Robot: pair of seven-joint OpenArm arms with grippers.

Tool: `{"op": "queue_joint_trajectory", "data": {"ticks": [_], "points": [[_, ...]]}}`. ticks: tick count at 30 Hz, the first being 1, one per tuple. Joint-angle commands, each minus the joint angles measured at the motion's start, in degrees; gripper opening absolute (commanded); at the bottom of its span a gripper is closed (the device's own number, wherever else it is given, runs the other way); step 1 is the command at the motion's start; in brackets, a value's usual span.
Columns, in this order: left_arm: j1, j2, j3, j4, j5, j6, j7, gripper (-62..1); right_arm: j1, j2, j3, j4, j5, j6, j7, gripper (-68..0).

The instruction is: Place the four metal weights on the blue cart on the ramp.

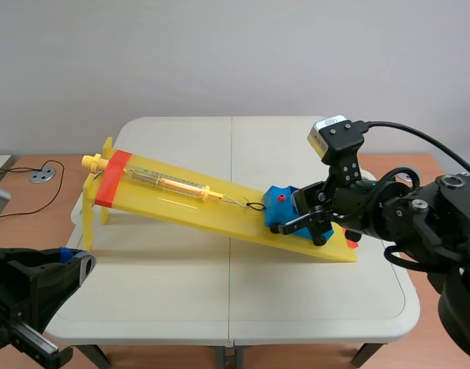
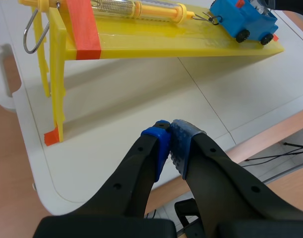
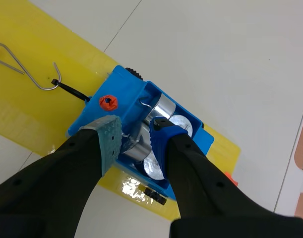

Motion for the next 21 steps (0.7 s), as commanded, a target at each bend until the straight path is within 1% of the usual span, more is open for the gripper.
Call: {"op": "queue_joint_trajectory", "data": {"ticks": [1,3,6,9,13,18,21], "points": [[-0.35,0.48,-0.74,3.54,-4.26,-1.18,-6.01,-55.8,6.36,0.81,0.24,4.20,1.57,-0.52,9.66,-48.0],[-0.35,0.48,-0.74,3.54,-4.26,-1.18,-6.01,-55.8,6.34,0.81,0.63,5.42,1.57,0.79,9.79,-46.8],[-0.35,0.48,-0.74,3.54,-4.26,-1.18,-6.01,-55.8,6.08,1.01,1.73,8.72,1.60,0.98,9.40,-46.8],[-0.35,0.46,-0.74,3.54,-4.26,-1.18,-6.01,-55.8,5.09,1.86,3.54,13.55,1.90,1.81,7.67,-46.8],[-0.35,0.46,-0.74,3.54,-4.26,-1.33,-6.16,-55.8,1.73,4.46,5.73,20.39,7.28,2.23,5.55,-46.9],[-0.35,0.79,-0.74,3.98,-4.11,-4.44,-6.14,-55.8,-4.96,8.37,9.44,27.28,14.58,2.27,2.82,-48.1],[-0.57,1.75,-0.59,5.53,-2.78,-4.42,-6.16,-55.9,-9.60,10.58,12.79,30.60,17.68,2.40,0.68,-53.5]]}}
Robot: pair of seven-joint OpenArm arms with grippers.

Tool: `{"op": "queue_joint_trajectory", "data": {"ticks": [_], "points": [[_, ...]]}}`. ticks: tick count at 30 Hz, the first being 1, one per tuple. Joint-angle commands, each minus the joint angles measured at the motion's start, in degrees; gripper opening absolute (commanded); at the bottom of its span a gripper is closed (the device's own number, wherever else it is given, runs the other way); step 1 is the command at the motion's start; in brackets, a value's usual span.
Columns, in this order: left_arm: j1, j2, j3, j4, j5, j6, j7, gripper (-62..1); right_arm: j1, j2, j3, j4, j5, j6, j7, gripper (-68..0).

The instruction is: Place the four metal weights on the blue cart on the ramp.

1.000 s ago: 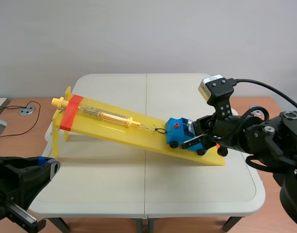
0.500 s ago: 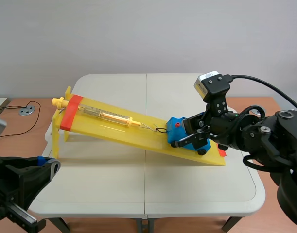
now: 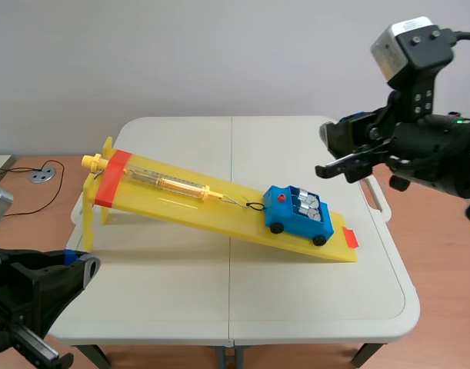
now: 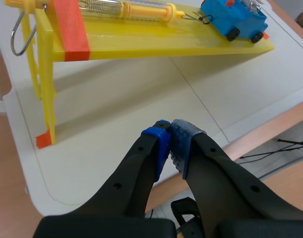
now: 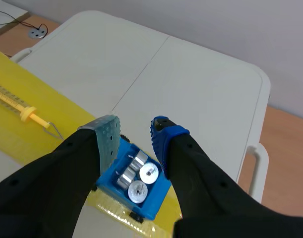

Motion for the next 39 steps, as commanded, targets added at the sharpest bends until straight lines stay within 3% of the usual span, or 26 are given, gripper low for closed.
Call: {"op": "queue_joint_trajectory", "data": {"ticks": [1,8,16,26,30,39], "points": [[-0.98,1.90,-0.50,6.05,-2.40,-2.49,-6.12,-55.9,-1.46,4.68,4.83,6.69,5.70,0.70,3.93,-53.8],[-6.71,4.79,3.80,6.86,4.35,-2.19,-6.14,-57.7,-13.55,6.16,17.11,12.46,10.69,4.33,1.03,-53.8],[-14.51,9.88,9.86,6.58,14.67,-1.29,-6.10,-58.3,-27.63,6.05,31.65,16.06,16.81,12.07,-3.23,-59.4],[-22.14,12.66,15.41,2.23,24.92,5.44,-6.12,-58.3,-43.01,4.57,45.62,16.09,23.37,20.48,-9.90,-59.8],[-24.57,13.44,15.82,-1.49,28.41,8.79,-6.14,-58.3,-49.09,3.48,49.81,16.09,25.24,20.85,-12.24,-65.0],[-28.96,14.34,15.87,-7.67,30.38,12.00,-5.99,-58.3,-57.42,0.87,55.95,16.06,28.37,20.85,-15.17,-65.2]]}}
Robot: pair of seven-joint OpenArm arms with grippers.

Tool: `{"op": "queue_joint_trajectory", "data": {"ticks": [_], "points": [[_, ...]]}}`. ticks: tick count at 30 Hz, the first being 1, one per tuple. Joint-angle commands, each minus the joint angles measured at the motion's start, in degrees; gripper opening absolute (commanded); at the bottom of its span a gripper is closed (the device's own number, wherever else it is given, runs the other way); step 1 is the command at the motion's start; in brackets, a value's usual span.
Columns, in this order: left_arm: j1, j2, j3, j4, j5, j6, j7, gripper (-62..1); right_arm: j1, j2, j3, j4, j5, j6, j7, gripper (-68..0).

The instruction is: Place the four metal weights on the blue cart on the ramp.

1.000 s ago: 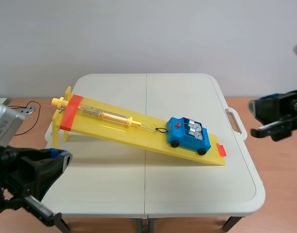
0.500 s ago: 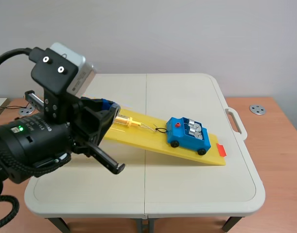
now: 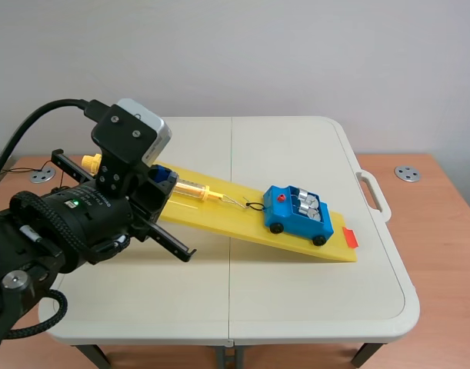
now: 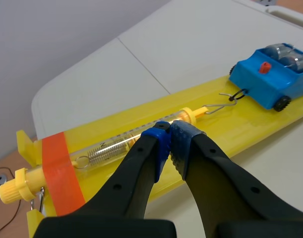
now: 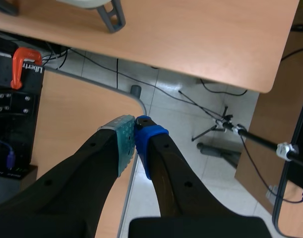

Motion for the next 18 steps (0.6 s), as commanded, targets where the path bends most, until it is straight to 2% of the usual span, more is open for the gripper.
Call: {"op": "queue_joint_trajectory", "data": {"ticks": [1,5,18], "points": [[-2.36,2.03,-1.11,3.39,-1.60,2.86,-5.95,-58.3,-1.38,0.07,3.28,4.96,4.39,0.24,2.51,-65.2],[-3.65,2.03,-1.11,0.76,-0.63,5.03,-6.12,-58.3,-1.79,0.09,4.81,4.96,4.74,0.24,1.66,-65.2],[-5.86,2.03,-1.11,-2.64,-0.63,6.73,-6.51,-58.3,-2.12,0.09,5.29,4.96,5.42,0.24,1.31,-65.2]]}}
